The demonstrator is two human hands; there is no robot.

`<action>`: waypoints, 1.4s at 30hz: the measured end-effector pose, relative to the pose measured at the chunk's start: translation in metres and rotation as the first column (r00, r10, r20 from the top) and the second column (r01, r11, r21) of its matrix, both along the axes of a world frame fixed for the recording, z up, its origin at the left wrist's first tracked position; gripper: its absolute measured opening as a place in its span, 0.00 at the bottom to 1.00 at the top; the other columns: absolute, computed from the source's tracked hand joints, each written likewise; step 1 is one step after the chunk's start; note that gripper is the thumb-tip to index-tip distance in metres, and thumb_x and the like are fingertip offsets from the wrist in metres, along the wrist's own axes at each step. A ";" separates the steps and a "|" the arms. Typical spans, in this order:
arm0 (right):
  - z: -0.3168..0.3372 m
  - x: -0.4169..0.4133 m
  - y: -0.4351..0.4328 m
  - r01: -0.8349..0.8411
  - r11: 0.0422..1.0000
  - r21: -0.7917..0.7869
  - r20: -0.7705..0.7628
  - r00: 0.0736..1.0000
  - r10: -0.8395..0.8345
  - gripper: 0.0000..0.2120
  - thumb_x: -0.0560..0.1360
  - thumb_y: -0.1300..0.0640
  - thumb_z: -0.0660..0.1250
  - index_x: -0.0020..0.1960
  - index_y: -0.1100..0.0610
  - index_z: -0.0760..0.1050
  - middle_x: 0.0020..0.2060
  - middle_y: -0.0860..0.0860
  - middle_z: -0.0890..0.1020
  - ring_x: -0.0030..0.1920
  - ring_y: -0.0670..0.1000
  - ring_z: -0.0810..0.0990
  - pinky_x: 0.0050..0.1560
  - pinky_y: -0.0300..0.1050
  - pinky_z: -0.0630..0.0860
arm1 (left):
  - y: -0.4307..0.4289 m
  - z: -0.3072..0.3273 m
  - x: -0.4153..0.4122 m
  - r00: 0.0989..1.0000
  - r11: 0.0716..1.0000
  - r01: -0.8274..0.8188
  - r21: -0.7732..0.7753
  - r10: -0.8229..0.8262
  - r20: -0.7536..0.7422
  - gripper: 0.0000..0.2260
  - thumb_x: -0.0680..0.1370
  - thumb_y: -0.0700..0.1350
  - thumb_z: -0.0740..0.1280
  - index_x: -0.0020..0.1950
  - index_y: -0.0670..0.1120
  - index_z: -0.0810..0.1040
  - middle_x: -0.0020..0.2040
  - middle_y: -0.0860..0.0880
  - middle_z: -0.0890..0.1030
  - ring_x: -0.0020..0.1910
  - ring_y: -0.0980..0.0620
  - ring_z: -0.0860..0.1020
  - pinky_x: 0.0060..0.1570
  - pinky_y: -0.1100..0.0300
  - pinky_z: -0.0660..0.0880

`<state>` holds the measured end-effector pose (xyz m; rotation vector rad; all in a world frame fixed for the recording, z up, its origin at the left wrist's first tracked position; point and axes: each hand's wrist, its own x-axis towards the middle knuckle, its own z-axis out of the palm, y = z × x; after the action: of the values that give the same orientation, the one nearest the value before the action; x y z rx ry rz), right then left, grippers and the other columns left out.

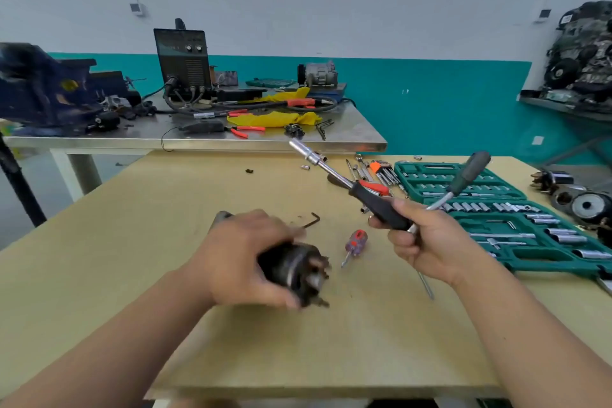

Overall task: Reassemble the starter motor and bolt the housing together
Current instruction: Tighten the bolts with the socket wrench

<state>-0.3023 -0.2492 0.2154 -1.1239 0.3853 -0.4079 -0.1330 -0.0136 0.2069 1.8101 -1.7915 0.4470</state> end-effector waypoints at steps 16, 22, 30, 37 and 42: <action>-0.032 -0.050 0.001 -0.102 0.806 -0.583 -0.311 0.945 -0.105 0.08 0.79 0.60 0.63 0.49 0.54 0.82 0.33 0.54 0.84 0.25 0.48 0.69 0.23 0.40 0.66 | -0.023 0.011 0.028 0.879 0.841 -0.475 0.257 0.465 0.103 0.13 0.80 0.56 0.57 0.51 0.54 0.79 0.44 0.58 0.76 0.46 0.55 0.73 0.42 0.58 0.69; -0.044 -0.054 -0.005 -0.083 0.829 -0.553 -0.299 0.949 -0.104 0.09 0.79 0.59 0.62 0.52 0.53 0.81 0.40 0.56 0.85 0.25 0.48 0.69 0.24 0.39 0.66 | -0.050 0.019 0.040 0.836 0.675 -0.489 0.552 0.543 0.075 0.14 0.80 0.54 0.58 0.63 0.57 0.76 0.63 0.54 0.76 0.61 0.50 0.71 0.58 0.52 0.72; -0.046 -0.055 -0.010 -0.090 0.836 -0.541 -0.288 0.954 -0.083 0.09 0.79 0.58 0.62 0.52 0.53 0.82 0.41 0.57 0.85 0.25 0.48 0.69 0.24 0.39 0.67 | -0.048 0.012 0.042 0.752 0.643 -0.605 0.469 0.655 0.073 0.13 0.77 0.57 0.59 0.58 0.59 0.78 0.54 0.55 0.80 0.47 0.52 0.73 0.40 0.58 0.70; -0.043 -0.043 0.002 -0.113 0.819 -0.562 -0.280 0.958 -0.060 0.10 0.80 0.58 0.63 0.49 0.51 0.83 0.39 0.57 0.85 0.26 0.47 0.70 0.25 0.38 0.68 | -0.044 0.012 0.041 0.720 0.622 -0.627 0.469 0.693 0.043 0.12 0.76 0.57 0.61 0.56 0.59 0.78 0.47 0.56 0.77 0.45 0.52 0.73 0.35 0.59 0.66; -0.047 -0.036 0.007 -0.171 0.584 -0.793 -0.267 0.960 -0.083 0.14 0.78 0.56 0.66 0.47 0.35 0.79 0.33 0.40 0.81 0.30 0.39 0.77 0.32 0.32 0.73 | -0.039 0.015 0.044 0.708 0.666 -0.600 0.443 0.700 -0.094 0.10 0.75 0.54 0.64 0.53 0.57 0.80 0.52 0.54 0.81 0.48 0.51 0.76 0.41 0.58 0.71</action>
<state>-0.3388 -0.2421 0.1680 -2.1287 0.4223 -0.3866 -0.0894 -0.0530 0.2221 2.6594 -1.0279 0.0951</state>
